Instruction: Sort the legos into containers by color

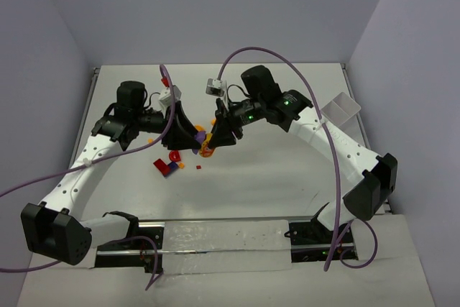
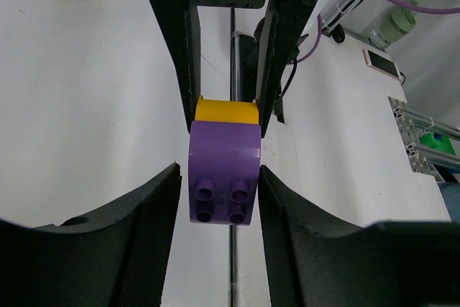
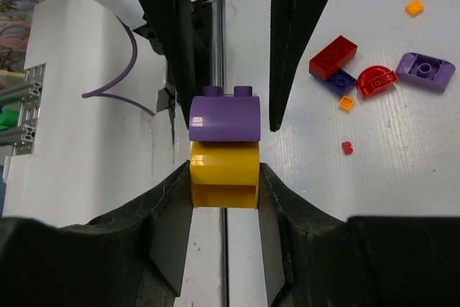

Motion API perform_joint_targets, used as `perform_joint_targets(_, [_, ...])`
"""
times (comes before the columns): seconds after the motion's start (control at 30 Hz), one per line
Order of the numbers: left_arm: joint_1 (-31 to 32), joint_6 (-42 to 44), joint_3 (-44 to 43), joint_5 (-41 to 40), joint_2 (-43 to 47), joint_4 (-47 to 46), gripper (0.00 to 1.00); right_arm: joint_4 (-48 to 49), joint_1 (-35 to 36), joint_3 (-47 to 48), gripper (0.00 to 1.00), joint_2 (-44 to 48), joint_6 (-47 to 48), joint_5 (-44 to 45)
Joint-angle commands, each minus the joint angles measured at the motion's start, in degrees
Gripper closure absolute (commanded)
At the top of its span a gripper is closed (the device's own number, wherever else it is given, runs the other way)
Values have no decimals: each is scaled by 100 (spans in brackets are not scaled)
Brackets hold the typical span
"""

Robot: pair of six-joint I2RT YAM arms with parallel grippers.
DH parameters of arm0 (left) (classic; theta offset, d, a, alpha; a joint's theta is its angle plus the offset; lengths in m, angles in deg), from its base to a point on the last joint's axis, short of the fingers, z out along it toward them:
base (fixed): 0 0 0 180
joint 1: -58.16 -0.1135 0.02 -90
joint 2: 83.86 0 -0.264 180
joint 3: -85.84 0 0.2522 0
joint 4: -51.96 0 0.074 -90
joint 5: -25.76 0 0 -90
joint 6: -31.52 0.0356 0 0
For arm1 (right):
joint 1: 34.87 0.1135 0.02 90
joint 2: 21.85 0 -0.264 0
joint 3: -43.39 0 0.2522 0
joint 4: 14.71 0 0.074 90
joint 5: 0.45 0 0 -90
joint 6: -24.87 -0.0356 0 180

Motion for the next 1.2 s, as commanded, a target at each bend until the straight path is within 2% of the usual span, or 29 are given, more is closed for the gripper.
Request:
perform_joint_targets(0.0, [48,170,-222,241,2,30,49,11,33,120,100,33,69,70])
perform_joint_targets(0.1, [50,174,-203,261,16,25,54,-6,39,157,100,-8,76,102])
perform_joint_targets(0.17, [50,156,-203,286,13,25,60,3,42,153,100,-20,72,144])
perform_joint_targets(0.27, [50,77,-194,321,18,-39,77,-1,46,139,100,-38,62,224])
perform_joint_targets(0.37, [50,-18,-194,343,-6,-90,99,-27,44,103,100,-38,98,349])
perform_joint_targets(0.6, [-89,18,-238,213,-5,-89,100,-278,34,-122,100,59,397,623])
perform_joint_targets(0.7, [-409,-140,-204,231,63,-283,100,-362,17,-409,100,160,571,796])
perform_joint_targets(0.9, [-908,385,-454,97,-18,179,100,-680,-240,-687,100,345,898,1072])
perform_joint_targets(1.0, [-1014,706,-590,-554,-110,441,100,-986,-643,-722,100,427,1189,1324])
perform_joint_targets(1.17, [-1014,468,-433,-2149,-163,62,100,-1548,-2260,-467,100,588,1936,2105])
